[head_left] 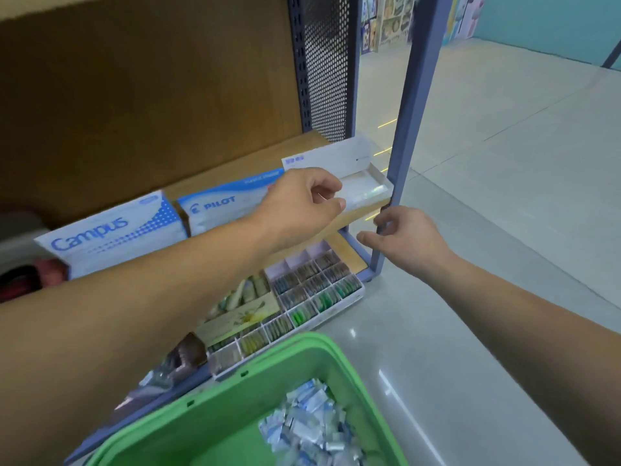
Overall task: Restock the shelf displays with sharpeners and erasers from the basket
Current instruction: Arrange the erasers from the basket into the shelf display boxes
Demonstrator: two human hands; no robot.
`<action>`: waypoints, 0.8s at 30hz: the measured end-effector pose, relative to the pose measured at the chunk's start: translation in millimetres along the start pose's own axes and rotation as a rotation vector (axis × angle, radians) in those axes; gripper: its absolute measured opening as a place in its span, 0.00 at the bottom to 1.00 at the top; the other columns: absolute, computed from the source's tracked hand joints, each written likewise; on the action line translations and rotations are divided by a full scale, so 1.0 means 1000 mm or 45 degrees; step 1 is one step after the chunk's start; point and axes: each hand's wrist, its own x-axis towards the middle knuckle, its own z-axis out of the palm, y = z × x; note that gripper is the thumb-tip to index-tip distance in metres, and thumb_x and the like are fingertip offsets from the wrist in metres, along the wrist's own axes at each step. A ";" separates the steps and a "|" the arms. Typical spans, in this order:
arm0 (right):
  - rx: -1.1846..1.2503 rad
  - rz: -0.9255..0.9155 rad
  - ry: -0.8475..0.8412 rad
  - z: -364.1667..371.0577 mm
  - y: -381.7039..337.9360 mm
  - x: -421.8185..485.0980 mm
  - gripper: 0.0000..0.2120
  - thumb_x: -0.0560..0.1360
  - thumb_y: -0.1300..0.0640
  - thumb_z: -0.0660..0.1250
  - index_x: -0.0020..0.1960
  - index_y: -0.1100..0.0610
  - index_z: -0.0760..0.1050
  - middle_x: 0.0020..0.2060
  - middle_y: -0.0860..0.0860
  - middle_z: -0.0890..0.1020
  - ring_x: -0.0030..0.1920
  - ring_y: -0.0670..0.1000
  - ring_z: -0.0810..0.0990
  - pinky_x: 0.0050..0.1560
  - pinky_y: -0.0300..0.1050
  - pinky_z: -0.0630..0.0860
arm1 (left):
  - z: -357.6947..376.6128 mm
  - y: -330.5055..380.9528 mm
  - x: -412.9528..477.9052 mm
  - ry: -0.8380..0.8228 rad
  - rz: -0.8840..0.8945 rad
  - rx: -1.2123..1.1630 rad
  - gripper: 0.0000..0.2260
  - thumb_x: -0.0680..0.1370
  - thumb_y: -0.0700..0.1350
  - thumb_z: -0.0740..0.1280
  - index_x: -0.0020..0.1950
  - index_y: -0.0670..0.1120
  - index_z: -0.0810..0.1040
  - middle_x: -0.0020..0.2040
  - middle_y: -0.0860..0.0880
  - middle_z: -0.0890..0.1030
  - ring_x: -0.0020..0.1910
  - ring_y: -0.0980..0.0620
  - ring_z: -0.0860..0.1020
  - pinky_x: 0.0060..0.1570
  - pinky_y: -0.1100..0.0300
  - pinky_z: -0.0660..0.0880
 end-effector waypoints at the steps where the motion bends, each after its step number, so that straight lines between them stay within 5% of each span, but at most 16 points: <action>1: -0.095 -0.031 -0.074 0.004 -0.004 -0.012 0.15 0.71 0.41 0.75 0.50 0.50 0.79 0.41 0.48 0.82 0.44 0.53 0.81 0.46 0.50 0.79 | -0.004 0.001 -0.023 0.022 0.040 -0.027 0.08 0.78 0.47 0.73 0.56 0.49 0.84 0.45 0.57 0.83 0.42 0.63 0.80 0.45 0.69 0.76; 6: -0.453 -0.290 -0.449 0.044 -0.005 -0.089 0.10 0.72 0.43 0.74 0.48 0.47 0.79 0.39 0.44 0.80 0.44 0.49 0.79 0.48 0.45 0.78 | 0.008 -0.033 -0.135 -0.051 -0.007 -0.225 0.05 0.78 0.38 0.71 0.43 0.44 0.85 0.29 0.59 0.78 0.26 0.65 0.72 0.30 0.73 0.66; 11: -0.498 -0.355 -0.771 0.077 0.012 -0.151 0.09 0.74 0.46 0.74 0.51 0.46 0.79 0.37 0.46 0.82 0.40 0.48 0.80 0.45 0.45 0.78 | 0.045 -0.091 -0.203 -0.164 -0.223 -0.280 0.05 0.79 0.39 0.71 0.44 0.43 0.86 0.32 0.55 0.80 0.28 0.65 0.73 0.31 0.70 0.68; 14: -0.663 -0.307 -0.865 0.097 0.024 -0.172 0.13 0.76 0.43 0.71 0.57 0.47 0.80 0.46 0.44 0.84 0.48 0.47 0.81 0.50 0.42 0.77 | 0.072 -0.129 -0.232 -0.350 -0.433 -0.256 0.03 0.79 0.41 0.71 0.49 0.44 0.85 0.41 0.50 0.85 0.37 0.57 0.80 0.40 0.59 0.79; 18: -0.636 -0.181 -0.921 0.142 0.030 -0.177 0.23 0.76 0.44 0.71 0.69 0.49 0.74 0.67 0.51 0.77 0.65 0.54 0.77 0.63 0.45 0.75 | 0.105 -0.177 -0.260 -0.443 -0.667 -0.118 0.06 0.77 0.41 0.72 0.54 0.44 0.83 0.51 0.46 0.84 0.52 0.47 0.82 0.54 0.53 0.79; 24: -0.777 -0.147 -1.031 0.200 0.083 -0.184 0.50 0.69 0.43 0.78 0.81 0.53 0.55 0.77 0.55 0.61 0.75 0.59 0.61 0.74 0.52 0.65 | 0.133 -0.221 -0.274 -0.509 -0.636 -0.010 0.39 0.71 0.49 0.79 0.79 0.57 0.65 0.73 0.49 0.67 0.71 0.46 0.68 0.70 0.53 0.69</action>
